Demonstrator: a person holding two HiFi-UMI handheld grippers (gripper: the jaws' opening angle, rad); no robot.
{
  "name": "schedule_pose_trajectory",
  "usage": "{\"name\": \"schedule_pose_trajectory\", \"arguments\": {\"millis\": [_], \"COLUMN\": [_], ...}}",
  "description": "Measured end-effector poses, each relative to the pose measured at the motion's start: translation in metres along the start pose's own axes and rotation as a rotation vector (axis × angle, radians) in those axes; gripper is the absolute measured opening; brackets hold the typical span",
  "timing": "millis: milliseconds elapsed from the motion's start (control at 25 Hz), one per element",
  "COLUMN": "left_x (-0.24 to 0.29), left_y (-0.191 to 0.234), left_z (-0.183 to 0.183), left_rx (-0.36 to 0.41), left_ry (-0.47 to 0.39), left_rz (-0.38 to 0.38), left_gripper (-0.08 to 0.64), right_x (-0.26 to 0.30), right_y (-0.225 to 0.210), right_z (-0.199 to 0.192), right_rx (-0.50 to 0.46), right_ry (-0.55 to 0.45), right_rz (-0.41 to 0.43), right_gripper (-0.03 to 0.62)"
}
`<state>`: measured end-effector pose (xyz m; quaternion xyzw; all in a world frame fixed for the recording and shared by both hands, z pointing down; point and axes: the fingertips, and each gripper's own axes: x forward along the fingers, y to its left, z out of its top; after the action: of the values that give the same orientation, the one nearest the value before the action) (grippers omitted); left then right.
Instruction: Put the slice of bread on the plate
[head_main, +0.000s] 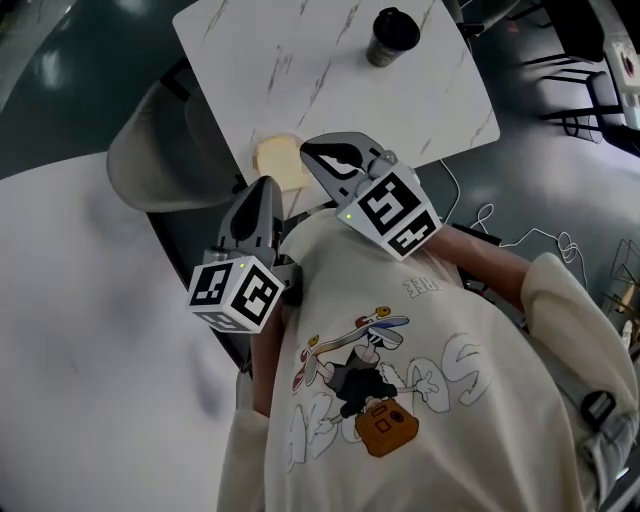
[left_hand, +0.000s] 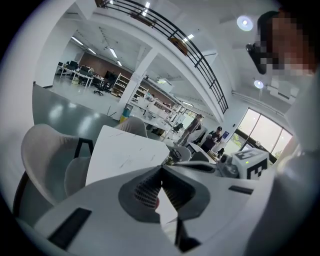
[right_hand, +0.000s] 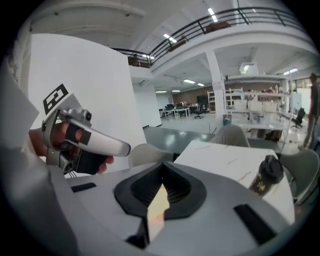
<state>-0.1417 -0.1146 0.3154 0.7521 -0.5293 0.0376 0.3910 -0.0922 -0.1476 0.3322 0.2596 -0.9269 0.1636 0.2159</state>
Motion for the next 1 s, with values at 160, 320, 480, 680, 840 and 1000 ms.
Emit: {"name": "schedule_pose_trajectory", "arguments": {"millis": [160, 320, 480, 680, 840, 1000], "left_x": [0.008, 0.01, 0.012, 0.009, 0.004, -0.004], "left_y": [-0.003, -0.002, -0.004, -0.01, -0.001, 0.006], "left_z": [0.0, 0.0, -0.002, -0.007, -0.011, -0.012], "left_rx": [0.01, 0.022, 0.042, 0.039, 0.057, 0.055], "left_ry": [0.036, 0.054, 0.071, 0.073, 0.07, 0.053], "left_rz": [-0.013, -0.01, -0.017, -0.048, -0.012, 0.007], "left_gripper": [0.009, 0.009, 0.009, 0.009, 0.009, 0.009], "right_x": [-0.011, -0.003, -0.007, -0.01, -0.013, -0.01], "right_y": [0.006, 0.015, 0.02, 0.042, 0.045, 0.053], "right_z": [0.024, 0.015, 0.011, 0.015, 0.014, 0.012], "right_rx": [-0.087, -0.136, -0.185, -0.277, -0.265, -0.286], "right_ry": [-0.058, -0.026, -0.029, -0.038, -0.034, -0.023], "right_rz": [-0.01, -0.009, -0.033, -0.002, 0.011, 0.03], "right_gripper": [0.005, 0.005, 0.005, 0.005, 0.003, 0.003]}}
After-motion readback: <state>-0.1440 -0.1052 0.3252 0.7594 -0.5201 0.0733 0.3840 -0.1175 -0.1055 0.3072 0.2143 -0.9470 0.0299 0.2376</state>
